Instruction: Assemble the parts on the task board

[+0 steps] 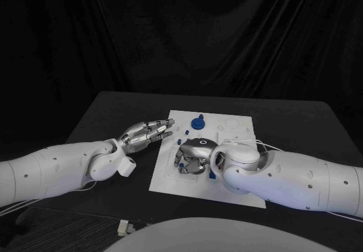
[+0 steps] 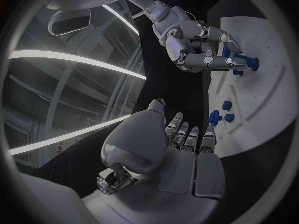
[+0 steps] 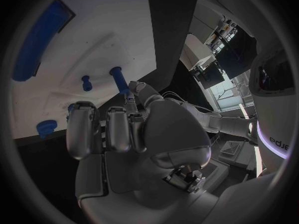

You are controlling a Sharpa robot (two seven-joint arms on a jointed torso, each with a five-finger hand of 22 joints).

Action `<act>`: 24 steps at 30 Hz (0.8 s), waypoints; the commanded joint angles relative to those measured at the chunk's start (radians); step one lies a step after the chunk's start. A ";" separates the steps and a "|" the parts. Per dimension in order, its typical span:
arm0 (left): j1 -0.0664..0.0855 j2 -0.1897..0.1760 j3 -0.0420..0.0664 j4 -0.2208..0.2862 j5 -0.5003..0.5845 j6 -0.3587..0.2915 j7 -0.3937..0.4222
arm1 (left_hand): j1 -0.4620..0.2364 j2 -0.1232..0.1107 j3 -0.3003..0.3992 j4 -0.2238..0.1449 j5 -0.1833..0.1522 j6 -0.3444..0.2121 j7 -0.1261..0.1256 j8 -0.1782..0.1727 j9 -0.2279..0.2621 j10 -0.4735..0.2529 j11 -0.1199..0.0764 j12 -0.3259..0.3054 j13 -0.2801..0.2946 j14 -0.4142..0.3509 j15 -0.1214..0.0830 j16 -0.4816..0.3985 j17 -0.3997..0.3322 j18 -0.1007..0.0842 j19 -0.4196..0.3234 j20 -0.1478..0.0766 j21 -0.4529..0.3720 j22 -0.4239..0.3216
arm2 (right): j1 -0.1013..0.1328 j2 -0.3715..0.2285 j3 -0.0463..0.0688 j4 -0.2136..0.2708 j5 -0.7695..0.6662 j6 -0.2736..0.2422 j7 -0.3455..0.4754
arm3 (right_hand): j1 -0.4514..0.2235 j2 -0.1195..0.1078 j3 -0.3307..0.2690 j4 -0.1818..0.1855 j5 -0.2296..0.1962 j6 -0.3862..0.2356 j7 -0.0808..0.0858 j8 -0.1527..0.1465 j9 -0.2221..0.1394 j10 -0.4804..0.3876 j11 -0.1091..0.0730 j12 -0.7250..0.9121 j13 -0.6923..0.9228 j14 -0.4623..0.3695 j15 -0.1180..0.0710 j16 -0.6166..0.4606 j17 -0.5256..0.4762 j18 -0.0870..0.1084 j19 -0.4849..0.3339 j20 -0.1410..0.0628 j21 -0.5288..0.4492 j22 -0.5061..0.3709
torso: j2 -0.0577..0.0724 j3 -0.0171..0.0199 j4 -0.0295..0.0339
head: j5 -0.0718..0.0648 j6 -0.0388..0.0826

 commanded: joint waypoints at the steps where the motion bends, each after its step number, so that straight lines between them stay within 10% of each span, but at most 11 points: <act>1: -0.001 0.004 0.001 0.000 0.002 0.018 0.006 | 0.008 0.001 0.006 0.001 0.004 0.002 0.005 0.005 0.001 -0.002 0.008 0.006 0.001 0.006 0.000 0.006 0.001 0.018 0.002 0.004 0.006 0.001 | -0.003 -0.005 0.000 0.006 -0.009 -0.028 0.008 | -0.004 -0.011 0.011 0.001 -0.016 0.012 0.001 0.006 0.003 0.105 -0.001 0.004 0.263 0.035 -0.003 -0.005 0.001 -0.008 0.039 0.001 -0.003 0.201 | -0.001 0.0001 -0.0001 | -0.001 0.000; 8: -0.001 0.010 0.001 -0.002 0.002 0.024 0.000 | 0.008 0.001 0.006 0.001 0.004 0.002 0.005 0.005 0.001 -0.002 0.008 0.006 0.001 0.006 0.000 0.006 0.001 0.018 0.002 0.004 0.006 0.001 | -0.003 -0.012 0.000 0.017 -0.009 -0.021 0.003 | -0.016 -0.021 0.024 0.007 -0.046 0.009 0.003 0.002 0.006 0.105 0.001 0.004 0.263 0.034 -0.001 -0.008 -0.006 -0.007 0.037 0.002 -0.008 0.200 | 0.000 0.0001 -0.0005 | 0.002 0.000; 19: -0.001 0.013 0.001 -0.004 0.002 0.026 0.000 | 0.006 0.002 0.008 0.002 0.003 -0.003 0.007 0.004 0.000 -0.003 0.010 0.003 0.001 0.005 0.001 0.005 0.001 0.018 0.003 0.006 0.007 0.002 | -0.002 -0.045 0.000 0.053 -0.004 -0.085 0.020 | -0.044 -0.075 0.007 0.080 -0.357 -0.150 -0.016 -0.076 -0.024 0.105 -0.017 0.004 0.263 0.034 -0.009 -0.016 -0.016 -0.006 0.037 -0.004 -0.014 0.199 | 0.000 0.0002 -0.0007 | 0.003 0.000; 21: -0.001 0.013 0.001 -0.004 0.002 0.023 0.004 | 0.006 0.002 0.008 0.003 0.003 -0.005 0.007 0.003 0.000 -0.003 0.010 0.002 0.001 0.005 0.001 0.005 0.000 0.018 0.003 0.006 0.006 0.001 | -0.001 -0.064 0.000 0.073 0.010 -0.124 0.035 | -0.048 -0.118 -0.023 0.168 -0.468 -0.194 -0.027 -0.090 -0.035 0.105 -0.025 0.004 0.263 0.035 -0.015 -0.016 -0.014 -0.006 0.039 -0.010 -0.013 0.199 | 0.000 0.0001 -0.0006 | 0.005 0.000; 24: -0.001 0.010 0.001 -0.001 0.002 0.013 0.016 | 0.005 -0.003 0.007 0.002 -0.001 -0.013 0.004 0.000 -0.001 -0.005 0.008 0.002 0.000 0.005 0.002 0.005 0.000 0.019 0.002 0.007 0.006 0.001 | 0.015 -0.103 0.000 0.108 0.069 -0.227 0.087 | -0.035 -0.152 -0.046 0.298 -0.505 -0.206 -0.030 -0.085 -0.034 0.105 -0.030 0.004 0.263 0.037 -0.018 -0.014 -0.007 -0.007 0.041 -0.013 -0.010 0.201 | 0.000 0.0001 -0.0002 | 0.006 0.000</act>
